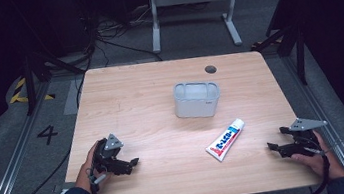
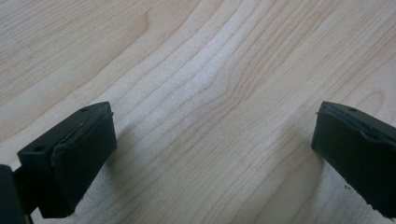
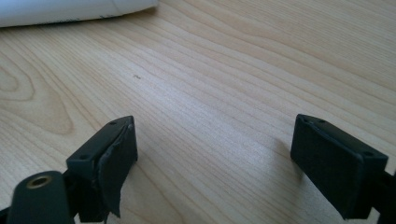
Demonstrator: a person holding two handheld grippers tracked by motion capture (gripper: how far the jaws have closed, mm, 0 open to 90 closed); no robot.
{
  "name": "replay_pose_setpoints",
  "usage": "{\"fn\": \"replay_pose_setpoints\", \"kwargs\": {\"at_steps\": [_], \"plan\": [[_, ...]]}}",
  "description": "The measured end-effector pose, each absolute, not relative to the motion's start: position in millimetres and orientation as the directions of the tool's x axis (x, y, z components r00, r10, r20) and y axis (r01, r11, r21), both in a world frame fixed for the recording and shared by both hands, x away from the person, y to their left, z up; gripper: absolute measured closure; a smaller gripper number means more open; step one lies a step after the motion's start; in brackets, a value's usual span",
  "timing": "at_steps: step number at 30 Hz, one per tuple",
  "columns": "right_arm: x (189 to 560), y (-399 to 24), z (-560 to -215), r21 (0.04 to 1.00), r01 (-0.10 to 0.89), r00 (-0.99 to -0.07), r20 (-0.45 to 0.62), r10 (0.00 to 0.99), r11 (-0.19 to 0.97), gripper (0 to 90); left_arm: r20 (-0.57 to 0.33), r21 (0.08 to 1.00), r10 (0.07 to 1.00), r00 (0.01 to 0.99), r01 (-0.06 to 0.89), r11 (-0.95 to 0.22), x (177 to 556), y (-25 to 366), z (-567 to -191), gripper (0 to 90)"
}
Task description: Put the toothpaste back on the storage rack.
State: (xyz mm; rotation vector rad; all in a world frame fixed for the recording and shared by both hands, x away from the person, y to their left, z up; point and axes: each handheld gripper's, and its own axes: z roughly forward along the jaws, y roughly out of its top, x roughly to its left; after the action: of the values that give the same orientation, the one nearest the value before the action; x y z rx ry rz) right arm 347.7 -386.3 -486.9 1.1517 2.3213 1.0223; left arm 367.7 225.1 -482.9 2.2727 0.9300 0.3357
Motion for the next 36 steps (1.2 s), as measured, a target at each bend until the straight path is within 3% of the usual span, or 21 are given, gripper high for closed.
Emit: {"fn": "replay_pose_setpoints", "kwargs": {"at_steps": [26,36], "plan": [[349.5,-384.3,-481.9,0.706,0.542,-0.627,-0.022,0.779,0.456,15.0,-0.011,0.663,0.688,0.726,0.520,-0.539,359.8,231.9,-483.7,0.4],[347.1,-374.4,-466.8,0.689,0.497,-0.696,-0.047,0.716,0.528,20.1,-0.011,0.663,0.689,0.724,0.521,-0.537,359.5,231.9,-483.7,0.4]]}}
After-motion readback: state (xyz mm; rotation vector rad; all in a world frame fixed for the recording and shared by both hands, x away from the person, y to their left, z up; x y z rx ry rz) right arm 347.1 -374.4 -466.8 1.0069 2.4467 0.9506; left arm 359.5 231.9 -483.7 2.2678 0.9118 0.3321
